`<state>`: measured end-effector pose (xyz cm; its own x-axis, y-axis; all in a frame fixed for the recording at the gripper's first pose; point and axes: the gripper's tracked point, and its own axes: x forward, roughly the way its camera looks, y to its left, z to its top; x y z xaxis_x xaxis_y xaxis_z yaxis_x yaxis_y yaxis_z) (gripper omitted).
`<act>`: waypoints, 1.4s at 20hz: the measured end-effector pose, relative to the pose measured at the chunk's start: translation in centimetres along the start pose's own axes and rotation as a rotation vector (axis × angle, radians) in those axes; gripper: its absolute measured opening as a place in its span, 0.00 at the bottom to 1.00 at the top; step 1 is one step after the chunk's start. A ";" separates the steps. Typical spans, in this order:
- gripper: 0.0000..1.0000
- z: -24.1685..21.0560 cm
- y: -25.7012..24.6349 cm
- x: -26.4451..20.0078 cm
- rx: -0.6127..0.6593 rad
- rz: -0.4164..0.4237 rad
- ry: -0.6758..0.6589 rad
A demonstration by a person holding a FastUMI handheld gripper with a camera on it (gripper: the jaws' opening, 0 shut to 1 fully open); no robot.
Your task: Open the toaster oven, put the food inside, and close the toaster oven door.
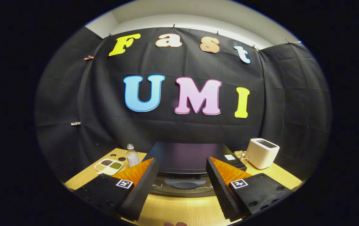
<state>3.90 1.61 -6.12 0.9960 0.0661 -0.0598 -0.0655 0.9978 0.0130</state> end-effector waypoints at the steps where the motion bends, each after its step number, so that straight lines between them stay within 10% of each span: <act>1: 0.96 -0.6 -0.1 0.5 -0.003 -0.001 0.007; 28: 0.99 -8.2 -0.7 6.6 0.078 0.014 0.045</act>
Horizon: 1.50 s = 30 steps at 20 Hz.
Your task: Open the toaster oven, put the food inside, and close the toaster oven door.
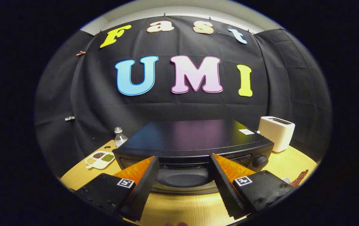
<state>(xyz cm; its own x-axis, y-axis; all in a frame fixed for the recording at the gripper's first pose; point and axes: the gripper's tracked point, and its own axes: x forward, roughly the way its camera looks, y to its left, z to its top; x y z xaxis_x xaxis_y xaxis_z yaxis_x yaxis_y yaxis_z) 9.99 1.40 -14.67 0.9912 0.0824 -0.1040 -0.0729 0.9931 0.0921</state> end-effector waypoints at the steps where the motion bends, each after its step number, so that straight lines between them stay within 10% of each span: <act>1: 0.98 -0.6 0.1 -0.3 -0.002 0.006 0.024; 30: 0.99 -12.2 -0.8 -10.6 0.095 -0.062 0.238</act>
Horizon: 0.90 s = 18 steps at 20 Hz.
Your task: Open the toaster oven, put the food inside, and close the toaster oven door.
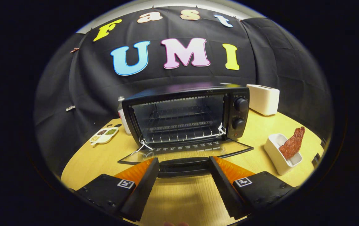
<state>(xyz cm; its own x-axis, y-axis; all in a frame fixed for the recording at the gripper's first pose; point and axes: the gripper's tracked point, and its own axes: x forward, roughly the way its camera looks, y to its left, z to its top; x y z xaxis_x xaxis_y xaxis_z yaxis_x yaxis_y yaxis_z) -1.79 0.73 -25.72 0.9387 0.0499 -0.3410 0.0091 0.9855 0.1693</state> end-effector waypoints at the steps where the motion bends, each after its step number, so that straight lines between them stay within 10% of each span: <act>1: 0.99 -0.8 0.0 0.0 -0.003 -0.005 0.022; 10: 0.99 -4.9 0.0 -0.6 -0.004 0.032 0.153; 18: 0.99 2.6 -9.8 -4.8 0.036 0.004 0.131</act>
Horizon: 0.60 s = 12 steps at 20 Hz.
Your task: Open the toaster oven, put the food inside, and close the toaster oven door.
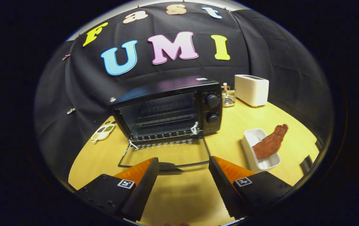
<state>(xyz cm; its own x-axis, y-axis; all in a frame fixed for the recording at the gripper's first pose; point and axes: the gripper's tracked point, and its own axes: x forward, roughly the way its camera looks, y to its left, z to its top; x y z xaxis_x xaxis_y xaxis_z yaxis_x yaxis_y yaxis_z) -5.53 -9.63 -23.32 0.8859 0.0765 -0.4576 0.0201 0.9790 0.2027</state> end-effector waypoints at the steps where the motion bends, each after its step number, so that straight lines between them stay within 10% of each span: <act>1: 0.99 0.6 -1.7 -0.4 -0.002 -0.001 0.025; 12: 0.99 5.3 -19.1 -1.7 0.096 0.010 0.253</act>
<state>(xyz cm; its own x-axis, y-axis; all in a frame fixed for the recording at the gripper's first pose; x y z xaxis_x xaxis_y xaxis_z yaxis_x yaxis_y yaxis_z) -4.93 -29.45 -21.83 0.7423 0.1423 -0.6547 0.0668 0.9566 0.2837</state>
